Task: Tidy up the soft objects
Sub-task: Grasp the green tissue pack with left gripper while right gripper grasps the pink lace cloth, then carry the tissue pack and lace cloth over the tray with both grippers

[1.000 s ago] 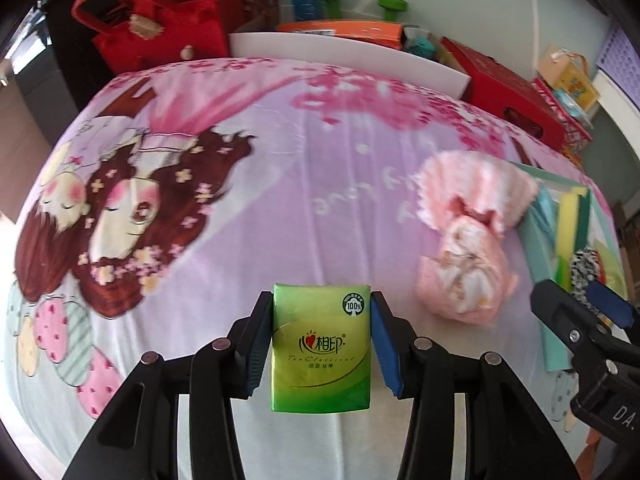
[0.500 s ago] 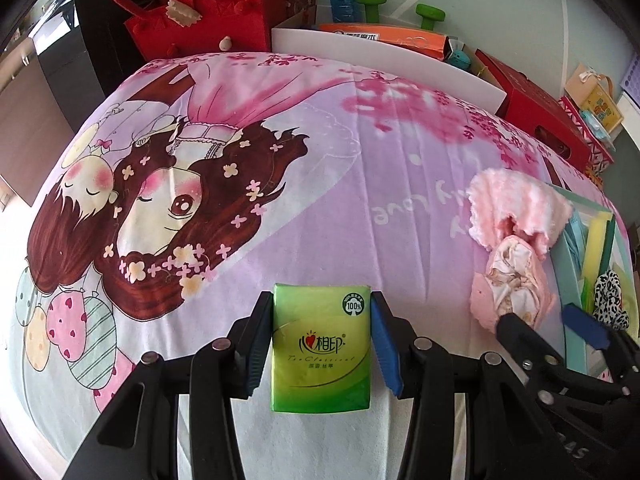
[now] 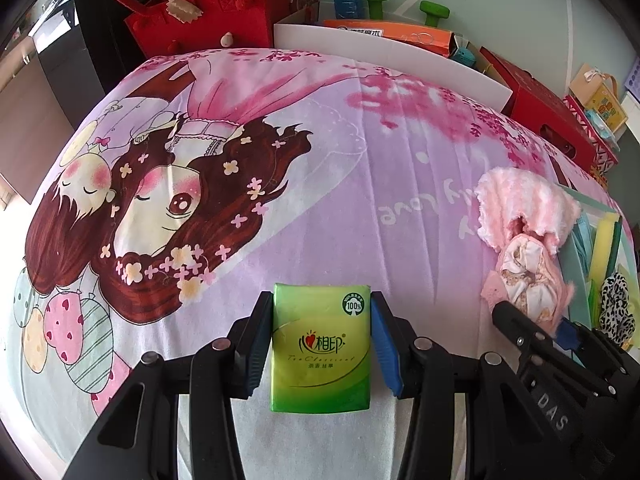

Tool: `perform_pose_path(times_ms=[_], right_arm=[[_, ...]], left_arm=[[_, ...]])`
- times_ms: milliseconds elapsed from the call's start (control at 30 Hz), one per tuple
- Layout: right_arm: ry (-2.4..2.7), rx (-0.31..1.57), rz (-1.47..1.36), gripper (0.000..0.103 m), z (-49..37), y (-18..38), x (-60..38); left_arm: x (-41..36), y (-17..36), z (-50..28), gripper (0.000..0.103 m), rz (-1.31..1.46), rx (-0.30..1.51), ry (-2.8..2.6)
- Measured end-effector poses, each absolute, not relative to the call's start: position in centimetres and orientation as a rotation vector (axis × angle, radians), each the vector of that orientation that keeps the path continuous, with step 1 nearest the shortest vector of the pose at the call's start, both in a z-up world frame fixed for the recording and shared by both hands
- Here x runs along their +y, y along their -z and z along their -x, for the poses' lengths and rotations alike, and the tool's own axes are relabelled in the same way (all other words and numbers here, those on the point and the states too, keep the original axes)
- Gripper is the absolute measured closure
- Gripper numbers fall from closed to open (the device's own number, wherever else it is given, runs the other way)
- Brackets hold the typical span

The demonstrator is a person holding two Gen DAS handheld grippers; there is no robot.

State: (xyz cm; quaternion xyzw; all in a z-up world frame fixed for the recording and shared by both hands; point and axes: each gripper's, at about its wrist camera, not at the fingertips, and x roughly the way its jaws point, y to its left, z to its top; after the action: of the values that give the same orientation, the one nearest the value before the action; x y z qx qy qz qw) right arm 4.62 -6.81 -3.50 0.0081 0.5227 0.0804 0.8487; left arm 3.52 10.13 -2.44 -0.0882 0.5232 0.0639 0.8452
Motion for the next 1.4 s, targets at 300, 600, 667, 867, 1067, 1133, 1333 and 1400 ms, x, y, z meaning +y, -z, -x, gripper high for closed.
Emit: perform_pose_path(times_ms=[300, 600, 667, 867, 1067, 1133, 1333, 1400], right_arm=[[-0.191, 1.092, -0.036, 0.079, -4.4, 2.9, -7.1], [-0.238, 1.035, -0.058, 0.086, -3.4, 0.3, -8.2], [-0.247, 1.016, -0.069, 0.086, -3.0, -0.4, -8.4], [-0.255, 0.930, -0.110, 0.086, -1.7, -3.5, -10.1], [-0.210, 0.846, -0.158, 0.086, -0.7, -6.0, -12.8], [-0.171, 0.837, -0.167, 0.086, -0.8, -6.3, -13.9], [-0.070, 0.830, -0.189, 0.086, -0.9, -6.1, -17.5], [-0.009, 0.826, -0.196, 0.086, -0.9, -6.0, -19.2]], left_arm=[[9.6, 2.0, -3.4, 0.054, 0.174, 1.103, -0.134], [8.8, 0.4, -3.1, 0.054, 0.160, 1.072, -0.129], [8.5, 0.0, -2.9, 0.054, 0.157, 1.063, -0.128], [7.8, -2.0, -2.4, 0.054, 0.159, 1.013, -0.121], [6.7, -4.7, -1.9, 0.054, 0.147, 0.934, -0.106], [6.1, -5.4, -1.9, 0.054, 0.148, 0.908, -0.091], [3.1, -6.4, -2.6, 0.054, 0.139, 0.865, -0.011], [1.8, -6.7, -2.9, 0.054, 0.131, 0.851, 0.024]])
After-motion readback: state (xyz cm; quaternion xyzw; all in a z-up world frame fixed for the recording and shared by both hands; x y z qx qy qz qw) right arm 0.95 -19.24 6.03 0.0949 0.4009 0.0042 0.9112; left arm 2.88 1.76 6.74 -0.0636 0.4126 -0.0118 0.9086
